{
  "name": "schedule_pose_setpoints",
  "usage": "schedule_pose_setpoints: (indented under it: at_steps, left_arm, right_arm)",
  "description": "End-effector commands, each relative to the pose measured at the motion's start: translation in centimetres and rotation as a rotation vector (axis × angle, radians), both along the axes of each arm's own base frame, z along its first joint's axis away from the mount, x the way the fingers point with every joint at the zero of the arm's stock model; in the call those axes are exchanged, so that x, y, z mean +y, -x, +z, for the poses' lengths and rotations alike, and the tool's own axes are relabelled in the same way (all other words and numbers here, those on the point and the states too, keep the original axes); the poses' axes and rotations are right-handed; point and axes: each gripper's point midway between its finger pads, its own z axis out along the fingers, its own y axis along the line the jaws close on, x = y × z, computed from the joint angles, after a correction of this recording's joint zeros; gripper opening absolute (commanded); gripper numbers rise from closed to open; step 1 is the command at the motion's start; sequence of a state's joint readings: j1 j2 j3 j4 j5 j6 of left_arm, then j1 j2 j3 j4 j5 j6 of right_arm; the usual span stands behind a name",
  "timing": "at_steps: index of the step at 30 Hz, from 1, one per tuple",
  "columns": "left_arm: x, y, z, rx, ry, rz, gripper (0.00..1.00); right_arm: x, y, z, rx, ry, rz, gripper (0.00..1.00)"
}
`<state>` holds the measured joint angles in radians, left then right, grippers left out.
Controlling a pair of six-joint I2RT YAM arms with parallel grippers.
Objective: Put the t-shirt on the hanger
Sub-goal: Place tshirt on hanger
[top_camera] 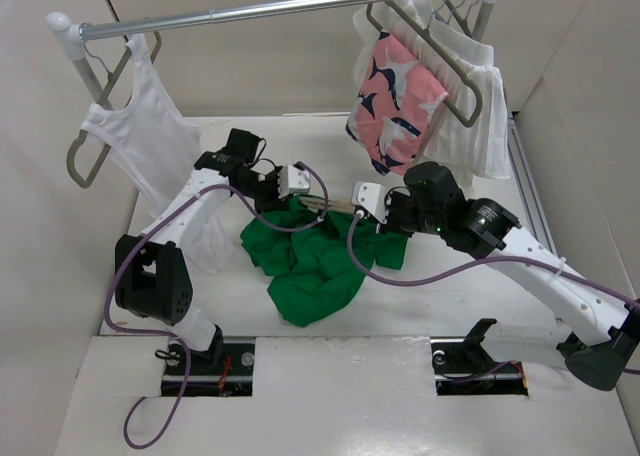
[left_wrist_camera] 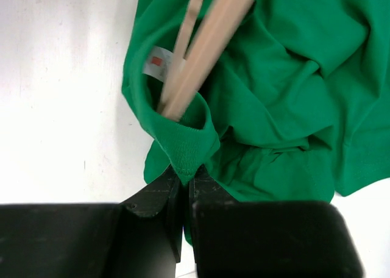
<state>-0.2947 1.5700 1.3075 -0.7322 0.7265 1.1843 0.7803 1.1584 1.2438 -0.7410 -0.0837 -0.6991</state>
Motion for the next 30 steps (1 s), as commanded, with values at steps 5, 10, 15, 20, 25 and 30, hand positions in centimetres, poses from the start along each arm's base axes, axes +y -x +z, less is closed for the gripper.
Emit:
schedule_pose_setpoints:
  at_steps: [5, 10, 15, 20, 25, 30]
  left_arm:
    - [-0.5, -0.6, 2.1, -0.039, 0.033, -0.005, 0.00]
    - [-0.7, 0.2, 3.0, -0.085, 0.030, -0.122, 0.00]
    - [-0.3, 0.4, 4.8, -0.187, -0.001, -0.226, 0.00]
    - [-1.2, 2.6, 6.5, -0.226, 0.050, -0.334, 0.00]
    - [-3.4, 5.4, 7.9, -0.251, 0.097, -0.483, 0.00]
    - [-3.9, 5.7, 10.2, -0.323, 0.123, -0.520, 0.00]
  right_arm:
    - [2.1, -0.2, 0.9, -0.074, -0.048, 0.115, 0.00]
    - [3.9, -1.2, 1.4, -0.128, -0.078, 0.175, 0.00]
    - [4.9, -0.7, 1.1, -0.111, -0.088, 0.239, 0.00]
    - [5.9, -0.9, 0.0, -0.112, -0.134, 0.244, 0.00]
    - [7.7, -0.9, 1.2, -0.144, -0.237, 0.289, 0.00]
    - [8.5, -0.8, -1.1, -0.085, -0.232, 0.306, 0.00]
